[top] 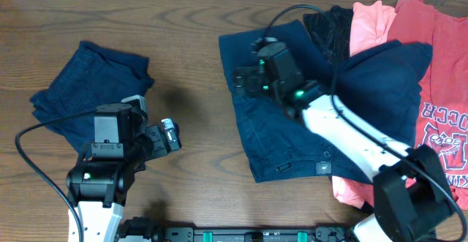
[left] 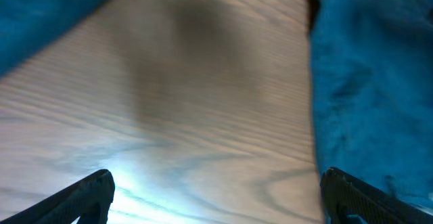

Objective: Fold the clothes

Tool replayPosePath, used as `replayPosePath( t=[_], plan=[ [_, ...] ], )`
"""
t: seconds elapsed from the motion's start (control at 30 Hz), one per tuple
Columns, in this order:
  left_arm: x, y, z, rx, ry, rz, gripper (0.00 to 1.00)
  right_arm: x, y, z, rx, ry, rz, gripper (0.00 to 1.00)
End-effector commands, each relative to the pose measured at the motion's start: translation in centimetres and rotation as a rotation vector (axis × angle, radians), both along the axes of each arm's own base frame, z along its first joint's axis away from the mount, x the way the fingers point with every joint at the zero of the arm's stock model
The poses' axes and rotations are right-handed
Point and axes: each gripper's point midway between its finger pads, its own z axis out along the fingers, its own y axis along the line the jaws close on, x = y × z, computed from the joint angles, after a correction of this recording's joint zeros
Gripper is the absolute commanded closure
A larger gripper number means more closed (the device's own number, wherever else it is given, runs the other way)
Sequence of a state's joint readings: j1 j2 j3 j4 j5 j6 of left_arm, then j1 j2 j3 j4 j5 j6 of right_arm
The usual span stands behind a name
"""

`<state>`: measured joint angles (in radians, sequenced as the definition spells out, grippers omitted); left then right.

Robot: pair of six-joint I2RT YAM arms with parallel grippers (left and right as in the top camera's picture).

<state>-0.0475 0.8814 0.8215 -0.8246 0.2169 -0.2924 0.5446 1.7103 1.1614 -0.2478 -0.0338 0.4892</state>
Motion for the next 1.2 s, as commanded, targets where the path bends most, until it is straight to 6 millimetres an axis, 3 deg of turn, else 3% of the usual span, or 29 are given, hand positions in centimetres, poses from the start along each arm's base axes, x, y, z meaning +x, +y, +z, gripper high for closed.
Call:
replayPosePath(
  t=[0.0, 0.1, 0.23, 0.5, 0.8, 1.1, 1.17],
  plan=[
    [-0.2, -2.2, -0.1, -0.129, 0.029, -0.043, 0.02, 1.4, -7.3, 1.9, -0.096, -0.016, -0.196, 0.01],
    [-0.4, -3.1, -1.2, -0.17, 0.093, -0.042, 0.02, 0.0, -13.0, 1.0, -0.203, 0.083, -0.284, 0.01],
    [-0.4, -4.9, -2.6, -0.224, 0.181, -0.075, 0.02, -2.4, -18.3, 0.1, -0.293, 0.202, -0.325, 0.01],
    [-0.1, -9.4, -6.8, -0.257, 0.369, -0.104, 0.02, -5.5, -26.2, -1.1, -0.341, 0.376, -0.486, 0.01],
    [-0.6, -15.8, -11.8, -0.256, 0.5, -0.156, 0.02, -7.6, -30.1, -1.6, -0.338, 0.467, -0.588, 0.01],
    [-3.5, -21.7, -15.6, -0.239, 0.572, -0.241, 0.0, -8.3, -30.8, -1.8, -0.338, 0.494, -0.607, 0.01],
    [-4.2, -22.9, -16.3, -0.236, 0.574, -0.273, 0.07, -8.3, -30.8, -1.8, -0.338, 0.496, -0.606, 0.01]
  ],
)
